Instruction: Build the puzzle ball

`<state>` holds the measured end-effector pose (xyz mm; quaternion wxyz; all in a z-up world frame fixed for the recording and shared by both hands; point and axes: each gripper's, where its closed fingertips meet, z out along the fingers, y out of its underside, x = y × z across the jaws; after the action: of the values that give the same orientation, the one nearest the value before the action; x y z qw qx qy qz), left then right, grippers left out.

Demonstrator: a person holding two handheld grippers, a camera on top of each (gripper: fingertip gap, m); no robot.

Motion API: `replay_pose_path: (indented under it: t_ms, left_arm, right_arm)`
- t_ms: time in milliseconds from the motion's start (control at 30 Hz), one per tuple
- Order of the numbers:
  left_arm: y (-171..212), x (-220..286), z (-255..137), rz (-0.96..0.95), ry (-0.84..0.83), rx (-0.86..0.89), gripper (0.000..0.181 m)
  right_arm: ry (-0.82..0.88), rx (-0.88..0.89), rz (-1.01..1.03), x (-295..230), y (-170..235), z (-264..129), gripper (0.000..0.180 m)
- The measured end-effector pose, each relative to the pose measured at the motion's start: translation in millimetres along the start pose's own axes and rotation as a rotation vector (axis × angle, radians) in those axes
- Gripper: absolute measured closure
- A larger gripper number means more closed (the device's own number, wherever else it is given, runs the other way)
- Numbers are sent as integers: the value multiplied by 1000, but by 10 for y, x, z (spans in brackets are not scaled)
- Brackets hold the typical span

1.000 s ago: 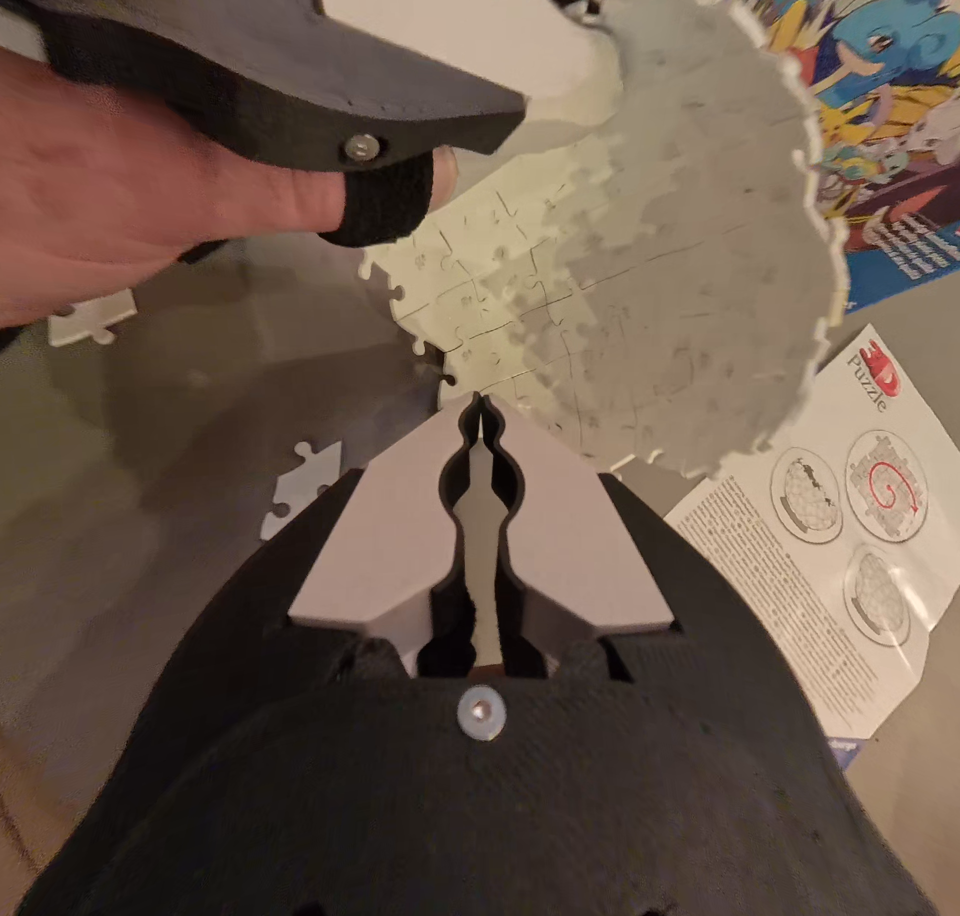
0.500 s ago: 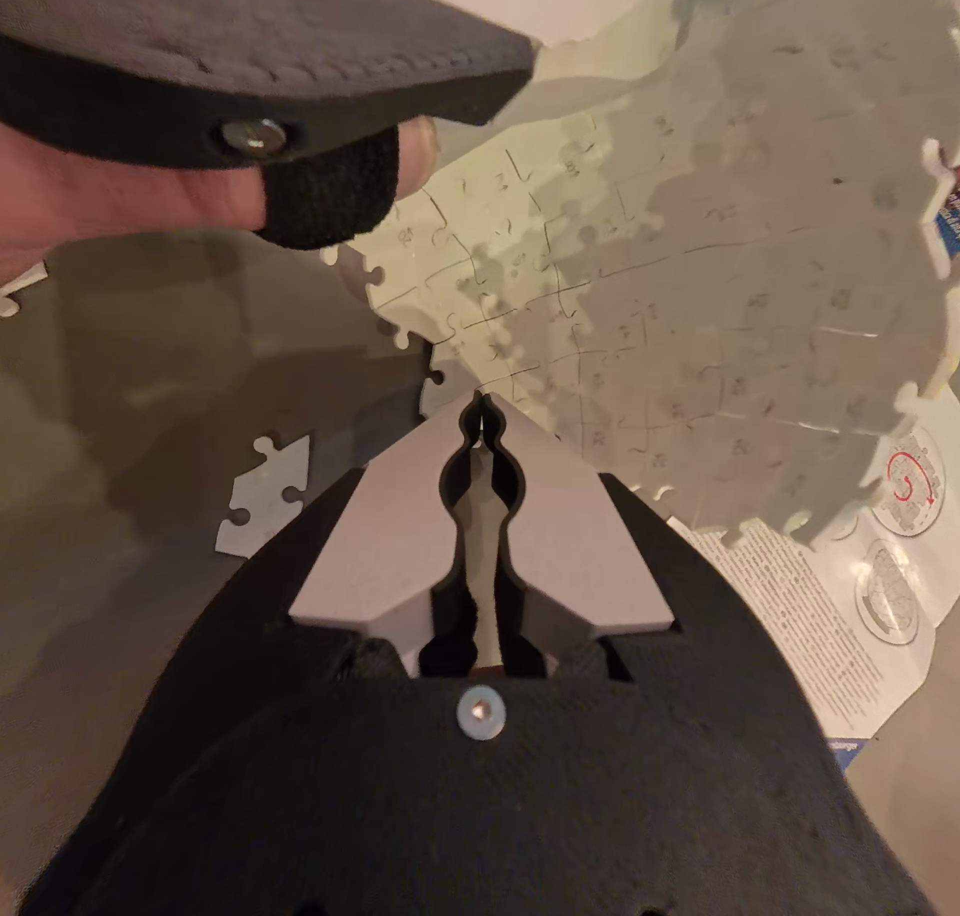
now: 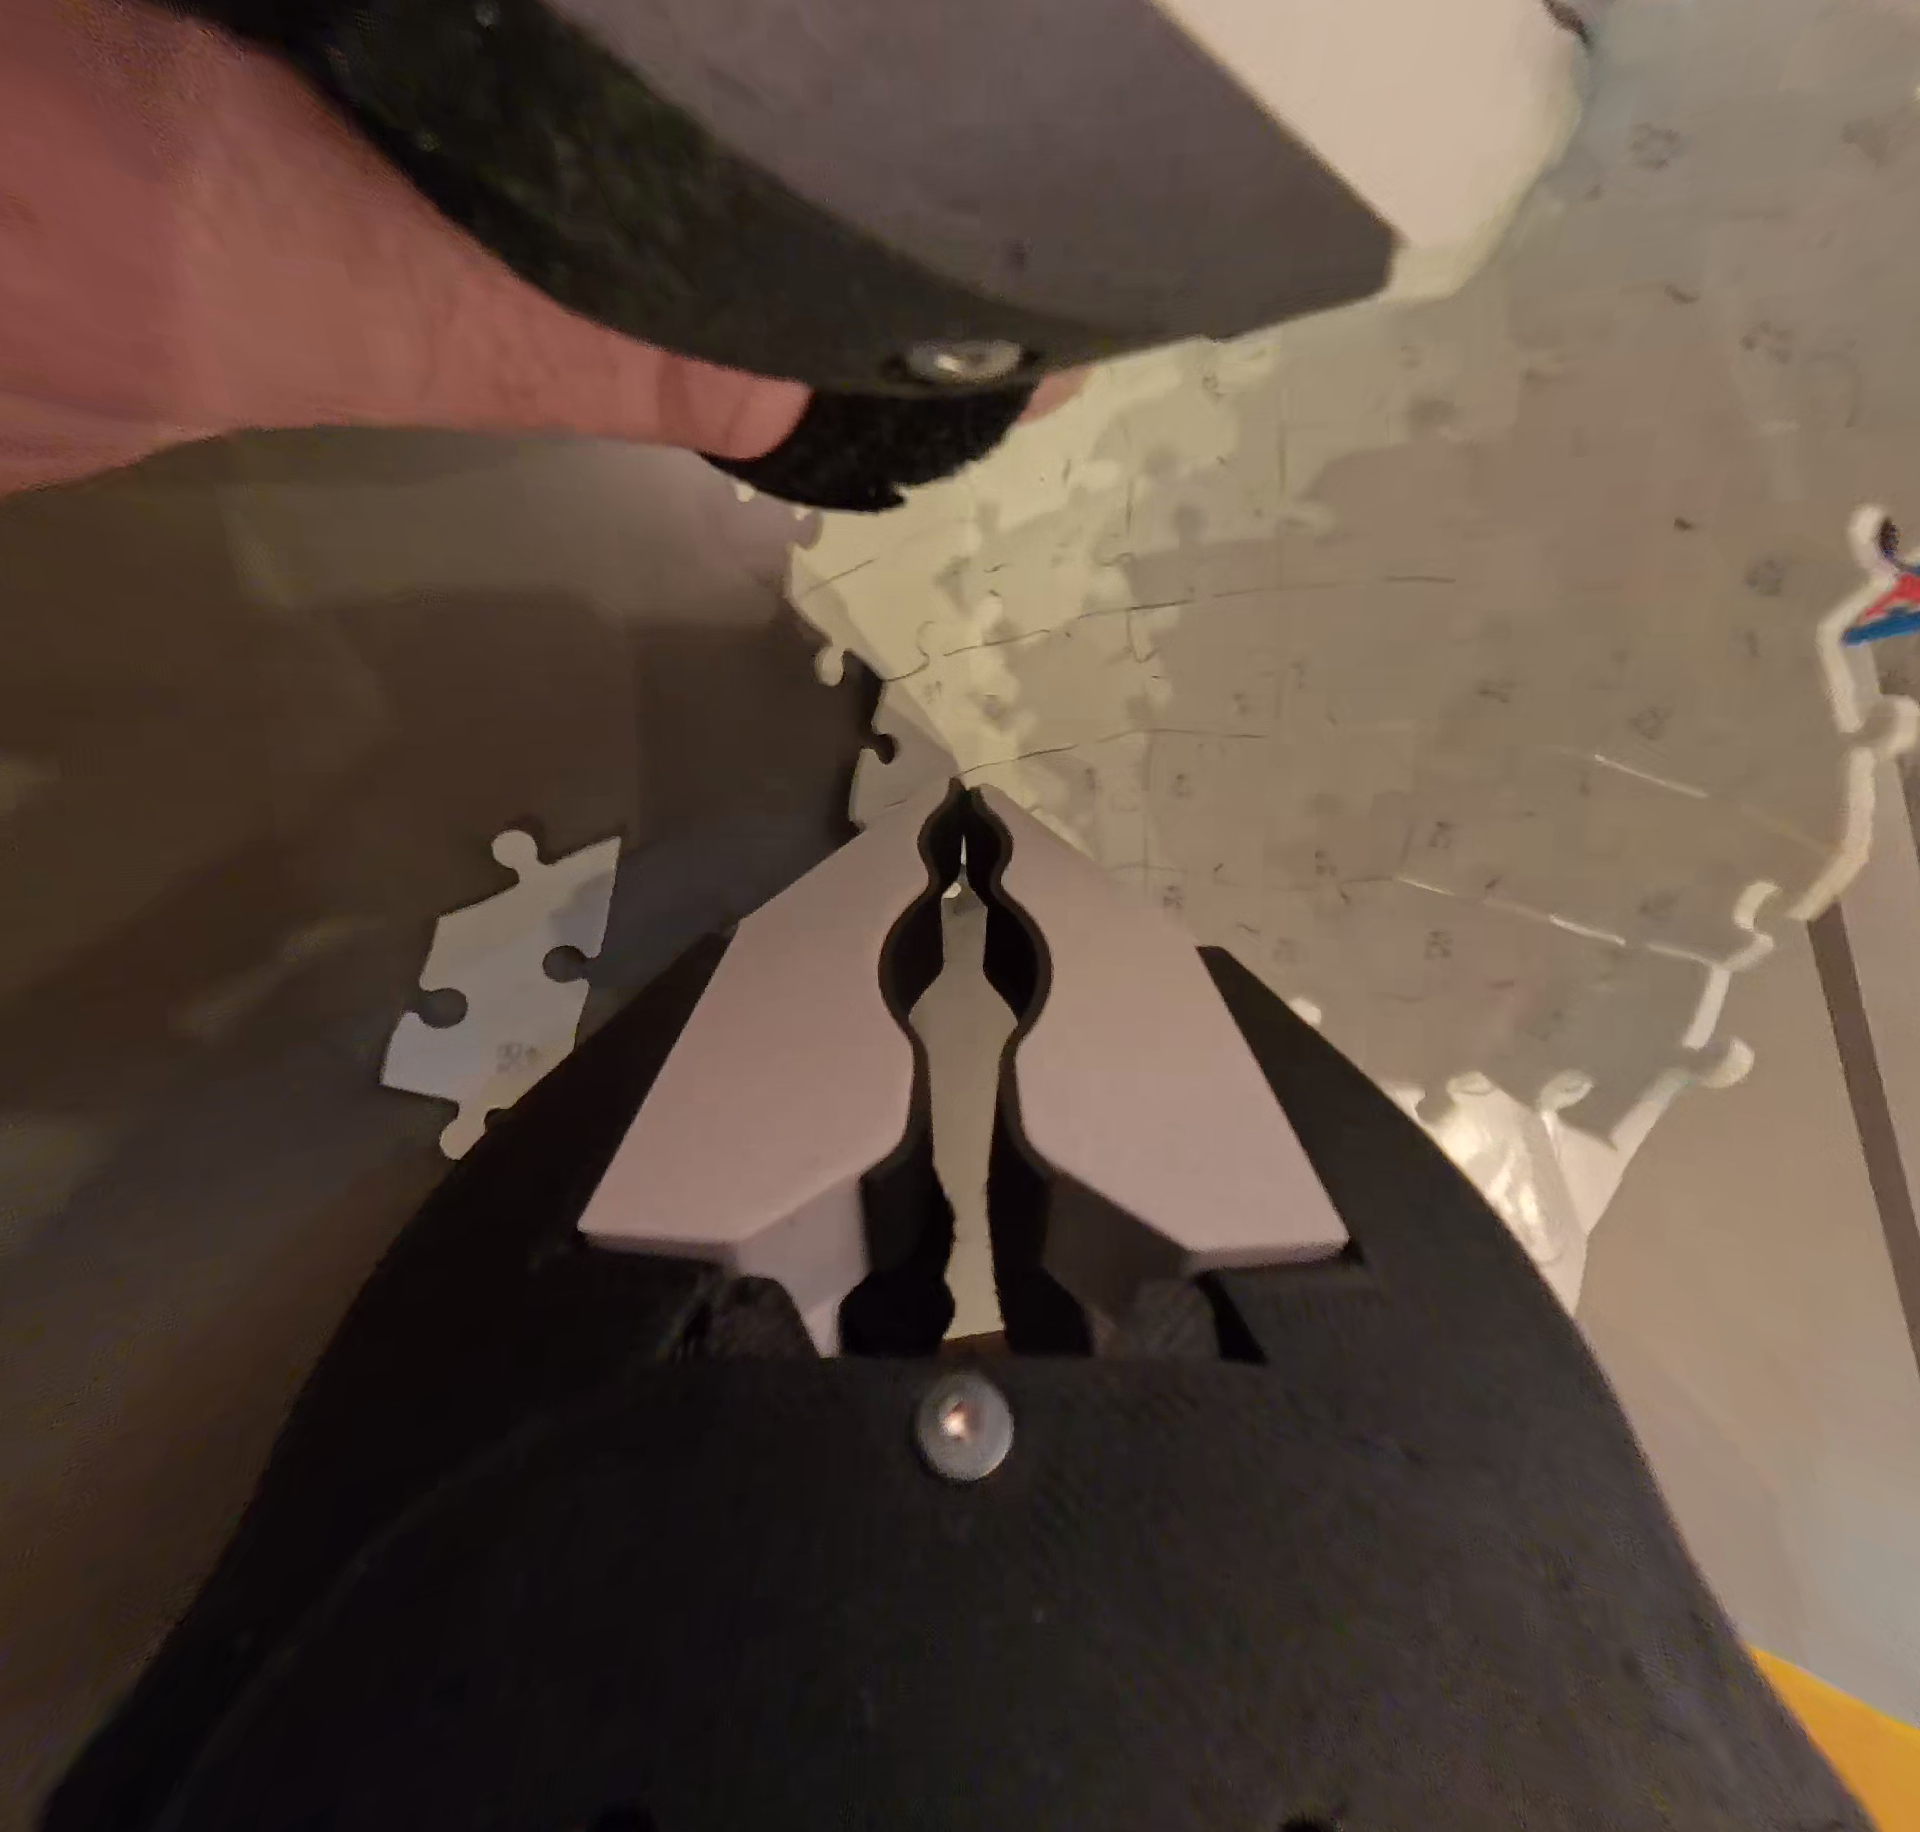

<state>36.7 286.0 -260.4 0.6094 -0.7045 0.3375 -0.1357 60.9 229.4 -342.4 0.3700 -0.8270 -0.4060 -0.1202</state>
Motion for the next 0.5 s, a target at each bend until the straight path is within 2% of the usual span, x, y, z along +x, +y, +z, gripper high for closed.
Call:
replay_pose_path:
  t_ms: [33,133,200,367,500]
  left_arm:
    - [18,-10,11,-1,-2,-6,176]
    - [62,-53,24,-15,-8,-15,176]
    - [55,-75,25,-16,-12,-14,176]
    - [51,-97,24,-11,-15,-16,176]
    - [55,-105,15,-14,-14,-21,176]
  right_arm:
    - [24,20,10,60,-34,-41,180]
    - [14,114,88,202,-203,-284,180]
    - [-55,123,147,165,-181,-417,180]
    - [-319,79,296,-260,-5,-668,167]
    - [-389,17,327,-523,127,-678,156]
